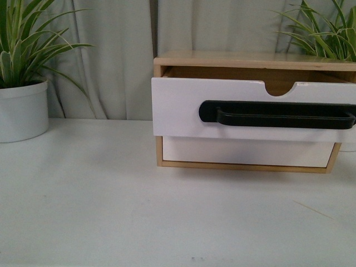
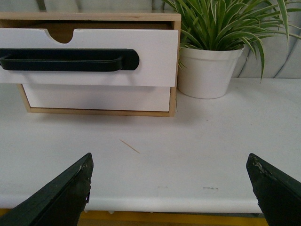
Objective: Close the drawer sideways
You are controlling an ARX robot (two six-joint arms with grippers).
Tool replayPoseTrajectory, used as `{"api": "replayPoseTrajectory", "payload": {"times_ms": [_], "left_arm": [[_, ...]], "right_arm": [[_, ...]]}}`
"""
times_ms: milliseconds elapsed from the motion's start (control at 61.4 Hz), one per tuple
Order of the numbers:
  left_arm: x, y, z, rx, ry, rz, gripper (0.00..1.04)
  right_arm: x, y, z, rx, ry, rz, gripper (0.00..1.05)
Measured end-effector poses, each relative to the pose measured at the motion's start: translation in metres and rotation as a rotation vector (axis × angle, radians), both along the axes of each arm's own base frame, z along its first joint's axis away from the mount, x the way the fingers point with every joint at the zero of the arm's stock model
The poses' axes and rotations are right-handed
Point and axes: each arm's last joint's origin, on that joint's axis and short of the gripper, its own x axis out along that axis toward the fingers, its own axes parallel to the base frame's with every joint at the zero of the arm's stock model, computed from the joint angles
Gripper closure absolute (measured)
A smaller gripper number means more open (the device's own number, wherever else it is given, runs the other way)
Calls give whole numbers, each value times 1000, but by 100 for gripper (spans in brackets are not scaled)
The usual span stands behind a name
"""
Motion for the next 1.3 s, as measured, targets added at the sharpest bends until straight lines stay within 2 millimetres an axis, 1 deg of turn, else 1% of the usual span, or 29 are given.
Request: {"api": "replayPoseTrajectory", "payload": {"times_ms": [16, 33, 65, 81, 98, 130, 195, 228, 261, 342, 407, 472, 603, 733, 831, 961, 1091, 1303], "left_arm": [[0, 0, 0, -20, 20, 35, 6], [0, 0, 0, -43, 92, 123, 6], [1, -2, 0, -54, 173, 193, 6], [2, -2, 1, -68, 195, 257, 6], [3, -4, 1, -59, 239, 321, 6], [5, -6, 2, -78, 274, 392, 6], [11, -11, 5, -110, 292, 469, 6], [18, -15, 11, -170, 295, 484, 6], [23, -19, 17, -209, 288, 475, 6], [48, -38, 38, -358, 266, 379, 6], [61, -49, 46, -409, 264, 331, 6], [72, -60, 51, -444, 270, 288, 6], [98, -93, 57, -511, 307, 187, 6], [120, -125, 62, -543, 334, 104, 6], [132, -143, 66, -573, 350, 51, 6], [146, -158, 72, -615, 357, 8, 6], [169, -170, 76, -645, 361, -24, 6], [193, -181, 70, -650, 392, -42, 6]], "right_arm": [[0, 0, -1, -12, 25, 25, 9], [0, 0, 0, -21, 47, 47, 9], [0, 0, 0, -43, 138, 122, 9], [1, -1, 0, -45, 204, 153, 9], [2, -1, 1, -44, 234, 191, 9], [5, -2, 2, -49, 301, 252, 9], [13, -3, 6, -57, 363, 341, 9], [20, -5, 9, -76, 384, 368, 9], [28, -6, 13, -108, 391, 387, 9], [50, -12, 23, -224, 371, 380, 9], [63, -15, 28, -301, 353, 365, 9], [76, -16, 32, -395, 330, 367, 9], [97, -13, 39, -560, 294, 389, 9], [112, -9, 41, -672, 259, 394, 9], [121, -7, 43, -721, 240, 388, 9], [133, -4, 46, -771, 223, 387, 9], [151, -3, 49, -803, 210, 375, 9], [176, -1, 50, -809, 219, 374, 9]]}}
